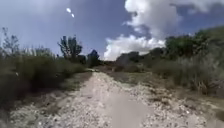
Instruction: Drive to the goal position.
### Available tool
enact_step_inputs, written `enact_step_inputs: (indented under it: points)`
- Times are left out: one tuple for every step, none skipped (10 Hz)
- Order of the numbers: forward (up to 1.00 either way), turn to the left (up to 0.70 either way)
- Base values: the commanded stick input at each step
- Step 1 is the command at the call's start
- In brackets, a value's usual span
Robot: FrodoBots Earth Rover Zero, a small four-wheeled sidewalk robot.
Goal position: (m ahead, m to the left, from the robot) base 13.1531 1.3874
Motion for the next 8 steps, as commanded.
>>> enact_step_inputs:
  points:
    - [0.85, 0.00]
    - [0.85, 0.00]
    - [0.85, 0.00]
    - [0.85, 0.00]
    - [0.85, 0.00]
    - [0.85, 0.00]
    - [0.85, 0.00]
    - [0.85, 0.00]
